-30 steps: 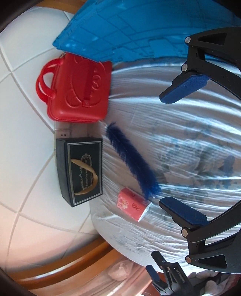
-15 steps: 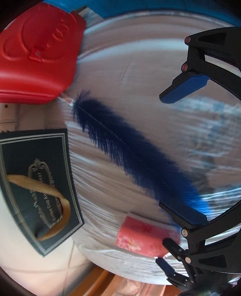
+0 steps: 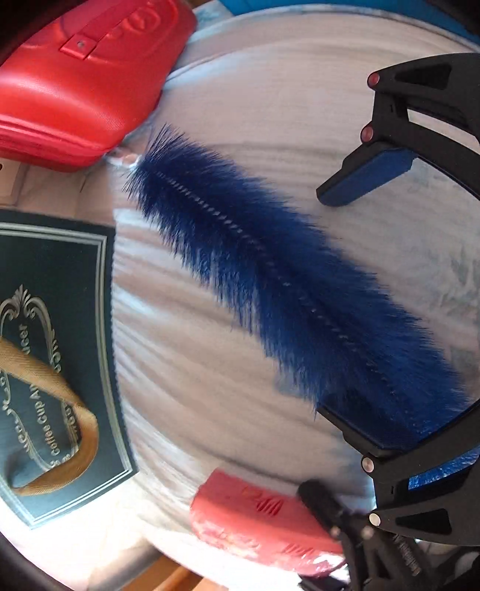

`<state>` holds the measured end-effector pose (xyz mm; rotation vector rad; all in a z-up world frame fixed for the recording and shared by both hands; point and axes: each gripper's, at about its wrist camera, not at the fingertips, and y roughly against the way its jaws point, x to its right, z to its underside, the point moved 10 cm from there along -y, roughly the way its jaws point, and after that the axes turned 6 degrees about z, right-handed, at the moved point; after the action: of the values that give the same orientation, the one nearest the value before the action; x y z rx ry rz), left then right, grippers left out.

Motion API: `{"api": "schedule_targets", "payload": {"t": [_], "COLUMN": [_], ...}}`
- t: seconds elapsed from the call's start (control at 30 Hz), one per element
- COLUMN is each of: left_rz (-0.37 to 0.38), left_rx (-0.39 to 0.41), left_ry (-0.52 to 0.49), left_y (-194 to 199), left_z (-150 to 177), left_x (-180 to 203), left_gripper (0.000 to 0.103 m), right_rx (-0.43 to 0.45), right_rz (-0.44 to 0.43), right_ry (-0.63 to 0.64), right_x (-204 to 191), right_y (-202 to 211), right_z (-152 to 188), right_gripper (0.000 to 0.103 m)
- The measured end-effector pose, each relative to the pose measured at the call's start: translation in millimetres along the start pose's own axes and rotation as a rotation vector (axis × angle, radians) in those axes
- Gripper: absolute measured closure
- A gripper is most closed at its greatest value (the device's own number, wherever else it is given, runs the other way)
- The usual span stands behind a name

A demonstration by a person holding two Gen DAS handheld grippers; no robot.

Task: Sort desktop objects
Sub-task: 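Grasp the pink tissue pack with the left tool while the right tool grasps the blue feather duster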

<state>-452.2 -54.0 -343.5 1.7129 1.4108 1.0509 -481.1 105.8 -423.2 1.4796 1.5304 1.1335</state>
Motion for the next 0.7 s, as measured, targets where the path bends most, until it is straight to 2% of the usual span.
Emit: {"api": "schedule_targets", "payload": {"t": [0.1, 0.17, 0.2, 0.27, 0.37, 0.5, 0.57, 0.63, 0.7], "left_rz": [0.007, 0.007, 0.009, 0.016, 0.024, 0.021, 0.023, 0.033, 0.04], "left_rx": [-0.008, -0.016, -0.019, -0.025, -0.033, -0.03, -0.029, -0.026, -0.018], "left_ry": [0.004, -0.001, 0.003, 0.007, 0.007, -0.014, -0.007, 0.01, 0.023], "left_y": [3.0, 5.8, 8.1, 14.5, 23.1, 27.8, 26.6, 24.0, 21.0], "left_z": [5.6, 12.2, 16.4, 27.5, 47.2, 58.1, 54.9, 47.7, 39.5], "left_x": [2.3, 4.9, 5.6, 8.3, 14.9, 21.9, 23.0, 23.8, 24.7], "left_gripper": [0.011, 0.011, 0.011, 0.011, 0.011, 0.011, 0.011, 0.011, 0.011], "right_rx": [0.005, 0.003, 0.001, -0.005, -0.023, -0.046, -0.059, -0.051, -0.024], "right_rz": [0.008, -0.001, -0.005, -0.015, -0.018, -0.015, -0.008, -0.037, -0.037], "right_ry": [0.046, 0.074, 0.086, 0.121, 0.141, 0.111, 0.089, 0.075, 0.07], "right_x": [4.6, 7.9, 8.6, 10.6, 22.7, 47.9, 64.0, 67.2, 66.8], "right_y": [2.8, 7.8, 9.4, 12.5, 18.1, 23.2, 23.3, 25.2, 28.3], "right_z": [8.3, 14.2, 16.9, 26.0, 39.8, 61.4, 67.8, 67.1, 59.3], "right_gripper": [0.015, 0.04, 0.045, 0.062, 0.075, 0.079, 0.079, 0.079, 0.065]}}
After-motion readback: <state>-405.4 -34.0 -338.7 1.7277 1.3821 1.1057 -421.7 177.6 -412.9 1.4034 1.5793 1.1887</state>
